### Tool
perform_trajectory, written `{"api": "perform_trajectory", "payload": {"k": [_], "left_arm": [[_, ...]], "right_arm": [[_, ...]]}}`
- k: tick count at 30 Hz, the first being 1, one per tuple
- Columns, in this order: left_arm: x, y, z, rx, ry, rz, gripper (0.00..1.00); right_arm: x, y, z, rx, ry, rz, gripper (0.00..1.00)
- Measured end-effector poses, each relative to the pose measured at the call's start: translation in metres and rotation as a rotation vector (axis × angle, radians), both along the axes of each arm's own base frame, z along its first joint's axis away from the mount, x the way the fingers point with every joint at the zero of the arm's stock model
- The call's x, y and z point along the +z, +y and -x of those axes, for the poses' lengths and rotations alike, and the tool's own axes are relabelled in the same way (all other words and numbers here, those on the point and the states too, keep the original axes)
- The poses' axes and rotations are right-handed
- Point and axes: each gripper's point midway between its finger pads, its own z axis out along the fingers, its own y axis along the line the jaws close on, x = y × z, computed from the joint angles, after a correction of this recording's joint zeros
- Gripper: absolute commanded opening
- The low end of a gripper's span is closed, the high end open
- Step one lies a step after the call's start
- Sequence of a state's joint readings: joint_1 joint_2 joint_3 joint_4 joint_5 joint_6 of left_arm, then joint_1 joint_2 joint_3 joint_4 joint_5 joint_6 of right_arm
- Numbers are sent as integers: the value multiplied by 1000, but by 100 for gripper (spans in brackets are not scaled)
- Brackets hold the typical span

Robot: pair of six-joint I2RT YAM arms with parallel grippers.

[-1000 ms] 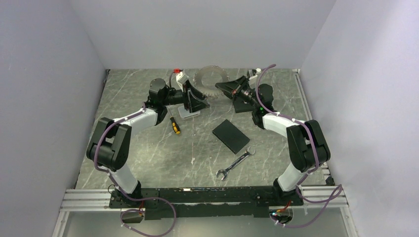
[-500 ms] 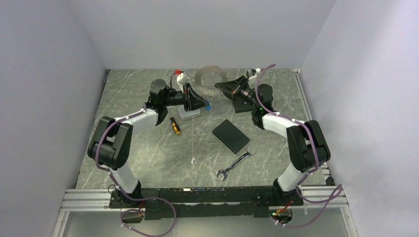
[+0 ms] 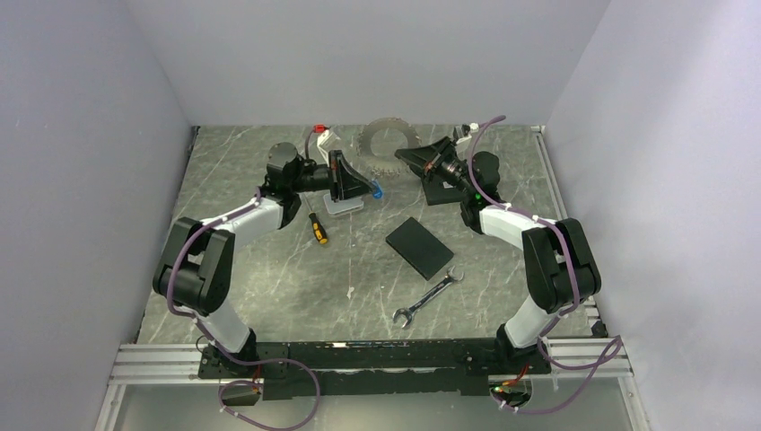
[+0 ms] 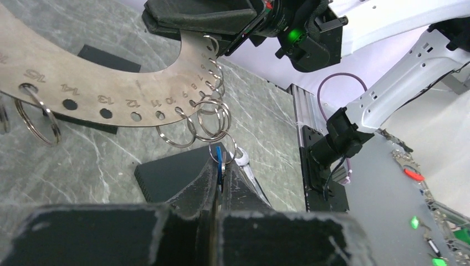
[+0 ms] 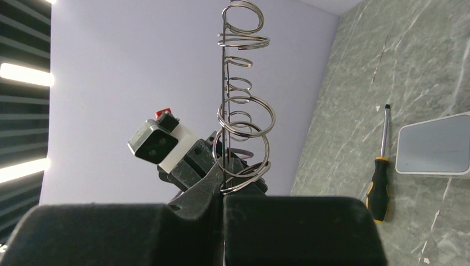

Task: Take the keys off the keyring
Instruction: Pick up the key from the keyring.

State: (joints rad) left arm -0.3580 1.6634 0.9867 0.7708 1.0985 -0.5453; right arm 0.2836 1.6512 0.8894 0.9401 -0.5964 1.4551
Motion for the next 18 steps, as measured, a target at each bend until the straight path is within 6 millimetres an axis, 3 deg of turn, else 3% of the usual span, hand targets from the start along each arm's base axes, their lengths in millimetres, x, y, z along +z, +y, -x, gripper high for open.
{"api": "perform_trajectory", "payload": {"k": [7, 18], "left_arm": [[0, 1, -9, 15, 103, -73, 0], [1, 13, -15, 81, 123, -249, 0]], "right_arm": [[-7, -1, -1, -7, -32, 49, 0], [-9, -1, 5, 3, -118, 139, 0]]}}
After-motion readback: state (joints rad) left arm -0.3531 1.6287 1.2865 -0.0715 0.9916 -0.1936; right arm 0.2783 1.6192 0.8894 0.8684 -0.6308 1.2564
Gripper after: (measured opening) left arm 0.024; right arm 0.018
